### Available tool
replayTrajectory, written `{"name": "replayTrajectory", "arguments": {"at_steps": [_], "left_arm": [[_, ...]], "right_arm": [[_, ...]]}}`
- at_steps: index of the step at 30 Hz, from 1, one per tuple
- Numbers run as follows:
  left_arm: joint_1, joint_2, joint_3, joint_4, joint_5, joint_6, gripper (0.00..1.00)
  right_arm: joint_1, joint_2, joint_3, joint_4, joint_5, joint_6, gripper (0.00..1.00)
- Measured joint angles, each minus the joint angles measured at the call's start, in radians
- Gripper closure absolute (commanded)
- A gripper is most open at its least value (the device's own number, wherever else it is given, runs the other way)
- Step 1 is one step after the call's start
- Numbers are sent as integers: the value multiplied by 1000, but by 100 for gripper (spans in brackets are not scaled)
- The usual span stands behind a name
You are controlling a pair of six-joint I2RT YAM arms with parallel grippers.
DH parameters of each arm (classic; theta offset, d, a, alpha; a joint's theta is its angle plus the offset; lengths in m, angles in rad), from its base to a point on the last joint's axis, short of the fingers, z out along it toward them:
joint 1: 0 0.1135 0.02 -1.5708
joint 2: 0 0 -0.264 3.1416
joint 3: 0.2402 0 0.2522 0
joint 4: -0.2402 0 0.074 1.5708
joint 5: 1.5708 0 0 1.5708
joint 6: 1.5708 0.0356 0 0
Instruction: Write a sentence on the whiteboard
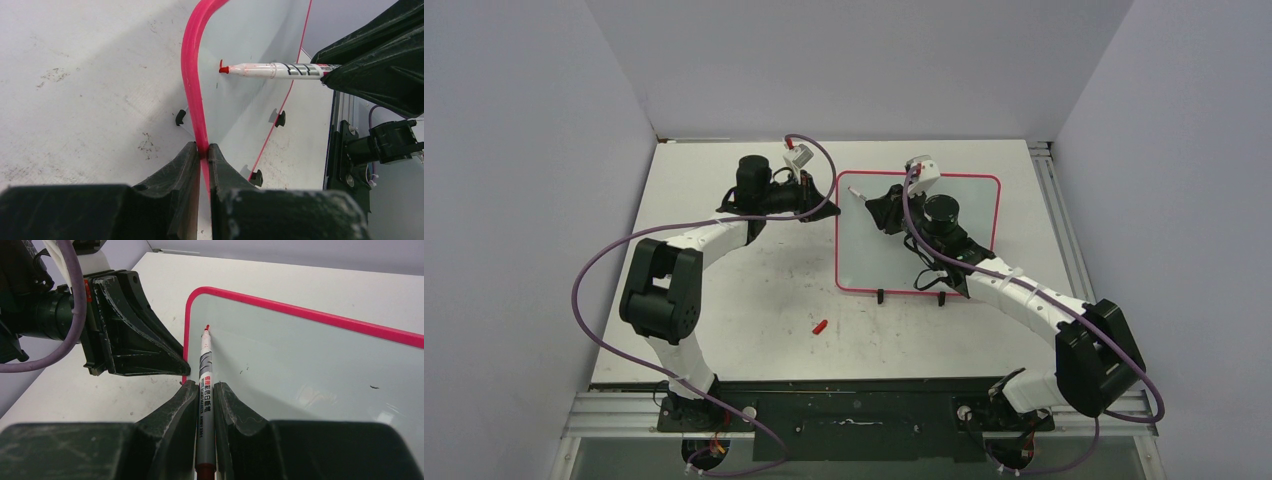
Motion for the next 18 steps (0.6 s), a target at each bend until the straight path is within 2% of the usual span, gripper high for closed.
{"name": "replayTrajectory", "arguments": {"at_steps": [18], "left_arm": [[0, 0, -1, 0, -5, 2, 100]], "right_arm": [[13, -6, -23, -2, 10, -2, 95]]}}
